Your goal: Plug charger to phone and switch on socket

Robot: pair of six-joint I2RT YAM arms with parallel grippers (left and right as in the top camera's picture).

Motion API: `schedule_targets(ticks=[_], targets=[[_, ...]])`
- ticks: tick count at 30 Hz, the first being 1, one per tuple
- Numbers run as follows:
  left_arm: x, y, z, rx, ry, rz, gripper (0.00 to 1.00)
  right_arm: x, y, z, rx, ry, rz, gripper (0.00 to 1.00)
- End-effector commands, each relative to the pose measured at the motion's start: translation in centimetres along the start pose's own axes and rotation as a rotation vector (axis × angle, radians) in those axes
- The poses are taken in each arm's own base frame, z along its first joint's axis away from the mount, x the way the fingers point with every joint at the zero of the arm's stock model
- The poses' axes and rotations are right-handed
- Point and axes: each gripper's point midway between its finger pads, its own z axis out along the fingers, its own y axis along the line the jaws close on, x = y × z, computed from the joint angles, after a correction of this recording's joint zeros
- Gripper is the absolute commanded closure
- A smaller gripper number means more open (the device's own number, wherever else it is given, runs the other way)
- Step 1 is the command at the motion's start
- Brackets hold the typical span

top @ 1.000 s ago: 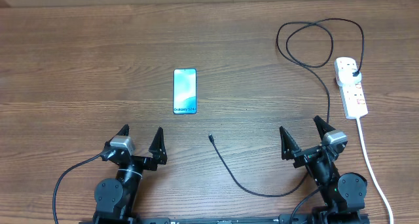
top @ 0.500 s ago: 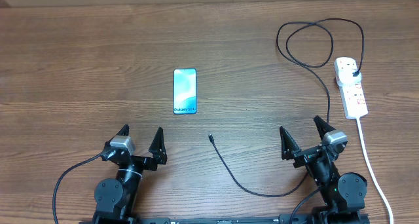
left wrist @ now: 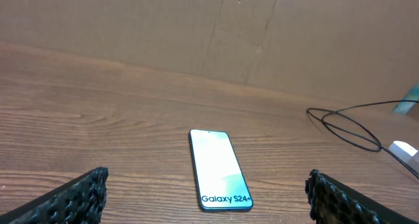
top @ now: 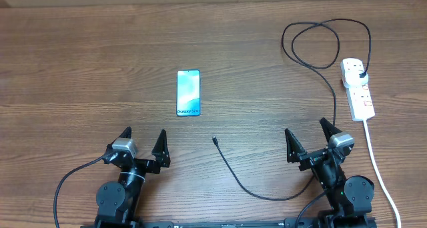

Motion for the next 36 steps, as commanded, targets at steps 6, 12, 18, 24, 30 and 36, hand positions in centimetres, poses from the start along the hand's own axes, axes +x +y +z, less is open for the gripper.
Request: schedule_targets(ticks=[6,12,18,24,30,36], targets=[[0.0,0.4,0.0,-0.017,-0.005,0.019,0.0,0.2,-0.1,0.0,0.005,-0.004,-0.002,0.0],[0.0,0.4,0.0,-0.017,-0.006,0.019,0.0,0.2,-0.1,0.0,0.005,-0.004,-0.002,0.0],[-0.8,0.8,0.0,-0.044,-0.038,0.019,0.0,0.2,-0.1,0.0,0.005,-0.004,-0.002,0.0],[-0.3,0.9,0.0,-0.05,-0.018,0.018,0.0,0.2,-0.1,0.0,0.005,-0.004,-0.002,0.0],[-0.2,0.8,0.0,-0.043,-0.014,0.017,0.0,0.2,-0.1,0.0,0.005,-0.004,-0.002,0.0],[0.2,-2.5,-0.4,0.142,0.039,0.017,0.0,0.2,-0.1,0.0,0.005,-0.004,-0.002,0.0]])
